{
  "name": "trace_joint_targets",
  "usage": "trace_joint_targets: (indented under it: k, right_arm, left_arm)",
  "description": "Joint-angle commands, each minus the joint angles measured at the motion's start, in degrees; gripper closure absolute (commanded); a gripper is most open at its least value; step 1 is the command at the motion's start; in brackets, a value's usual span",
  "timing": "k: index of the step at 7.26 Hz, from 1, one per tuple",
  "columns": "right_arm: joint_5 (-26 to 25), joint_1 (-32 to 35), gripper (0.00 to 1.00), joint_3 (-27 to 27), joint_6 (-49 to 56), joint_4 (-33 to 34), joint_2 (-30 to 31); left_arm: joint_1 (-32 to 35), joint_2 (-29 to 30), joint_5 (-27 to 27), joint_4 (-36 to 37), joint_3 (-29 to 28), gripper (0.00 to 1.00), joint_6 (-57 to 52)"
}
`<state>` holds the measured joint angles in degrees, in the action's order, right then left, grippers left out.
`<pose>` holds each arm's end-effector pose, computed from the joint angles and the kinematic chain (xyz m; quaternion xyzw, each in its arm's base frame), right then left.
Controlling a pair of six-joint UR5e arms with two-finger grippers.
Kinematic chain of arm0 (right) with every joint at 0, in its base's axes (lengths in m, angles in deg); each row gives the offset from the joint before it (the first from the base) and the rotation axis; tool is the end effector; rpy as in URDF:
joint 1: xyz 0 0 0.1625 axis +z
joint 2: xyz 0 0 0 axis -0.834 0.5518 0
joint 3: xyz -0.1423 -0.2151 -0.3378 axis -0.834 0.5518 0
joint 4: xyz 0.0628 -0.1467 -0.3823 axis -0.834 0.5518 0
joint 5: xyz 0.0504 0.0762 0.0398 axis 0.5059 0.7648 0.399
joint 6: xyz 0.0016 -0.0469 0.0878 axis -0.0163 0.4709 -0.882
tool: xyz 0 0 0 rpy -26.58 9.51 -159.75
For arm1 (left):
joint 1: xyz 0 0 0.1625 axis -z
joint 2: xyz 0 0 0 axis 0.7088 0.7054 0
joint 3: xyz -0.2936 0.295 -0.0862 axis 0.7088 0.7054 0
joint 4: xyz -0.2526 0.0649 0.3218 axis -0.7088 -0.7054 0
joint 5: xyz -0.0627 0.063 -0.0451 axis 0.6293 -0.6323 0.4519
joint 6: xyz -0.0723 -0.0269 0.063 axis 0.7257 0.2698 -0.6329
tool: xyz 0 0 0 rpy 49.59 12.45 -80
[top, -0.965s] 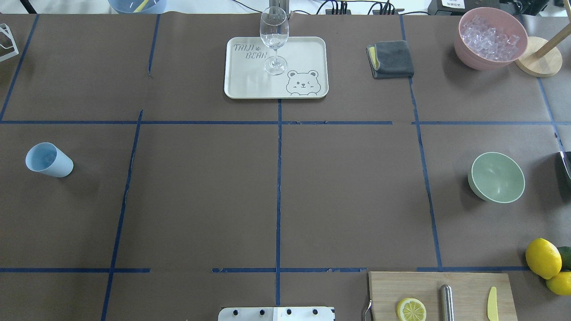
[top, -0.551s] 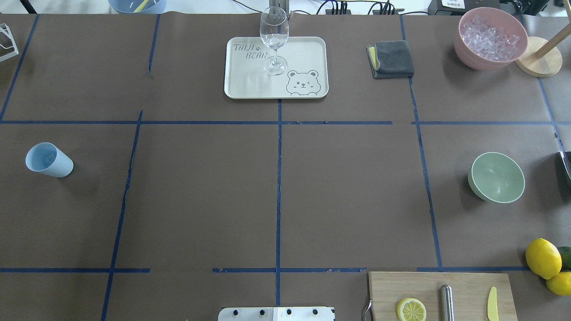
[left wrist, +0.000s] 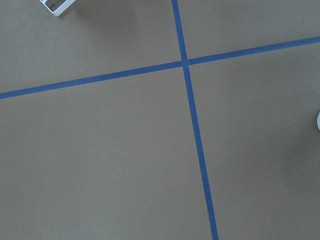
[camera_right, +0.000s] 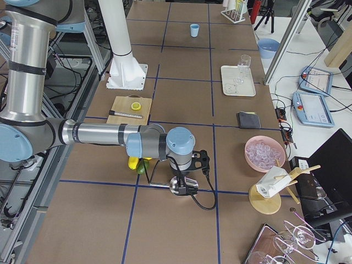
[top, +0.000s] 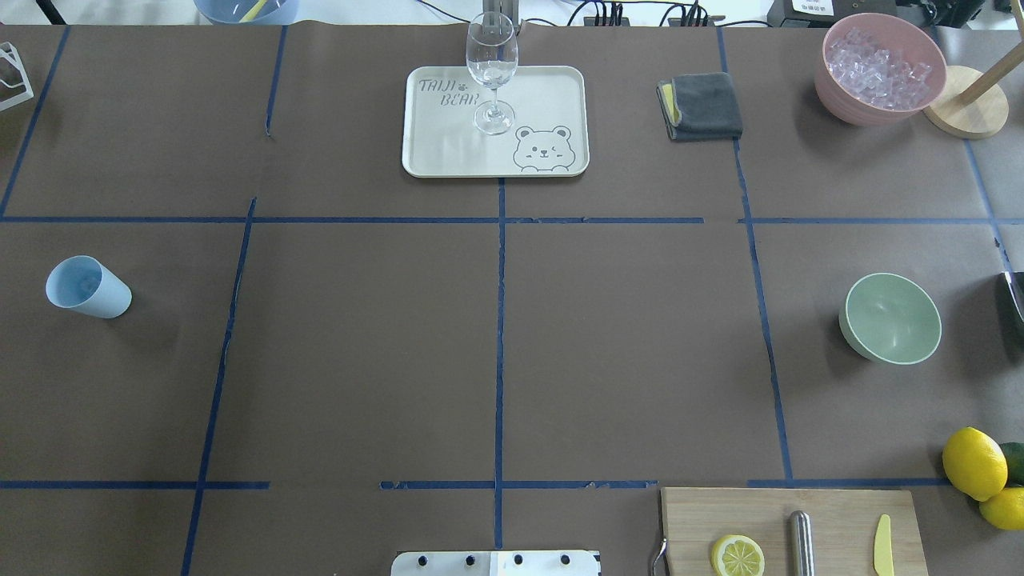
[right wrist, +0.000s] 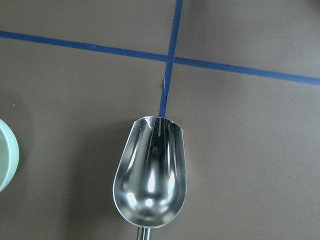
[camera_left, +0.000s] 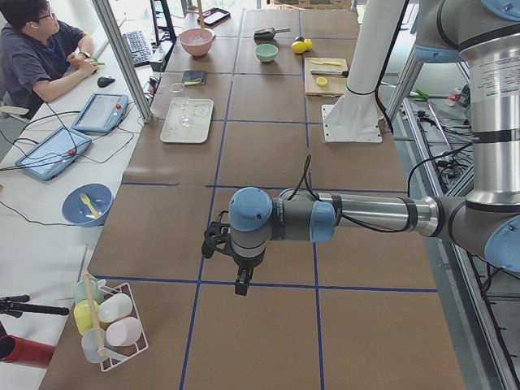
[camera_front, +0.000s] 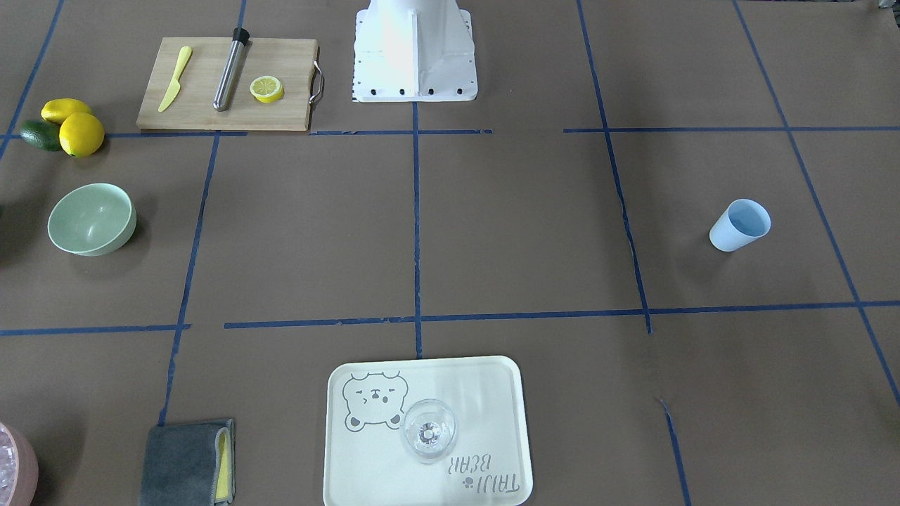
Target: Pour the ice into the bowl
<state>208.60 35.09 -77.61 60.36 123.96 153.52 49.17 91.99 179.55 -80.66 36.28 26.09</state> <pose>0.0752 -0.4139 0.6364 0.0600 -0.3745 -0.0613 0.9232 -0.0951 -0.4160 0.6258 0.0701 0.3712 0.0691 0.9233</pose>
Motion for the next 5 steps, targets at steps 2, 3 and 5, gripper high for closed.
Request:
trace_joint_targets:
  k: [2,3,5]
  right_arm:
    - [1.75,-0.11,0.0,0.71,-0.66,-5.43,-0.15]
    - [1.85,-0.46,0.0,0.36,-3.01,-6.13,-0.15]
    - [2.63,-4.56,0.0,0.1,-9.65,-7.54,-1.72]
  left_arm:
    - [0.0,-0.05,0.12,-4.49,-0.46,0.0,0.08]
    - [-0.09,-0.05,0.12,-4.68,-0.46,0.0,0.08]
    - [-0.09,0.04,0.12,-5.47,-0.46,0.0,0.08]
